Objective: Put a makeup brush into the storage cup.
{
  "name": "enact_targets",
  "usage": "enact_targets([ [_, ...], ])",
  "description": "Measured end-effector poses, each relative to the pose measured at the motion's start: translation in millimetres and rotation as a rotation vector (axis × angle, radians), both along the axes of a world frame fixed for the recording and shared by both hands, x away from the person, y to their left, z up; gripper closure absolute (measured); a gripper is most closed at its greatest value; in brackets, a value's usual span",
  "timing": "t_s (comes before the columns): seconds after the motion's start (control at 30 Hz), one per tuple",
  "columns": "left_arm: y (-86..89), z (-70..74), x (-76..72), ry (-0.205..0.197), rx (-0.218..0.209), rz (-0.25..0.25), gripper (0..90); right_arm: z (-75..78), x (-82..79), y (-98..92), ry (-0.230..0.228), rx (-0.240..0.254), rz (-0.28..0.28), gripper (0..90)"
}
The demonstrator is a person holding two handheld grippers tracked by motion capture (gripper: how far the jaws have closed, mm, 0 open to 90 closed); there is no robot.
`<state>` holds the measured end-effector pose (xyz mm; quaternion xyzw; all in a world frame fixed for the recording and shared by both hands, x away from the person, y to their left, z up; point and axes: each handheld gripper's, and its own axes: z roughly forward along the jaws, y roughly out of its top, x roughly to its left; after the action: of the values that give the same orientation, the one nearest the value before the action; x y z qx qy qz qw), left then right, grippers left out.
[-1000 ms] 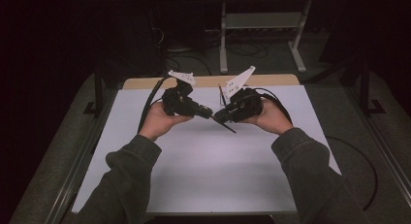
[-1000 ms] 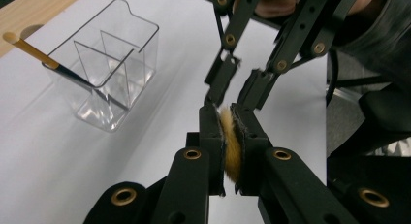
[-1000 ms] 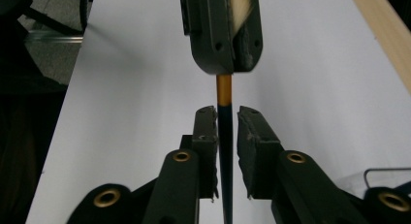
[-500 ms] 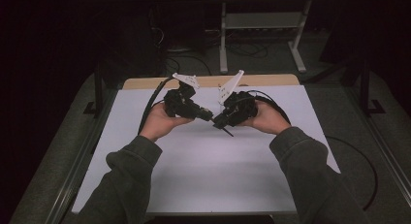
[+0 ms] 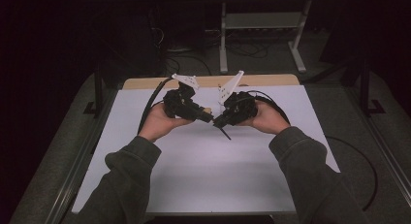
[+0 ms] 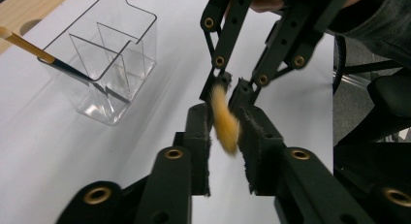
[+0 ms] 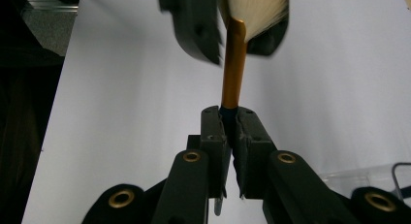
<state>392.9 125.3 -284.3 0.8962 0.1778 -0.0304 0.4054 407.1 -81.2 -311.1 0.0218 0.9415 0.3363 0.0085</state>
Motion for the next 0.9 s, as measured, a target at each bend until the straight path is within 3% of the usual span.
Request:
enact_targets([
  [0.3, 14.9, -1.5, -5.6, -0.014, 0.002, 0.03, 63.9, 3.5, 7.1, -16.7, 0.01, 0.012, -0.047, 82.7],
  [0.4, 18.6, -2.5, -6.5, -0.027, 0.022, 0.032, 63.0, 4.8, 9.8, -21.4, 0.017, 0.015, -0.059, 82.7],
  [0.9, 52.5, -12.2, -17.5, -0.063, -0.017, 0.12, 57.2, 17.1, 27.6, -38.1, 0.005, 0.024, -0.139, 82.7],
])
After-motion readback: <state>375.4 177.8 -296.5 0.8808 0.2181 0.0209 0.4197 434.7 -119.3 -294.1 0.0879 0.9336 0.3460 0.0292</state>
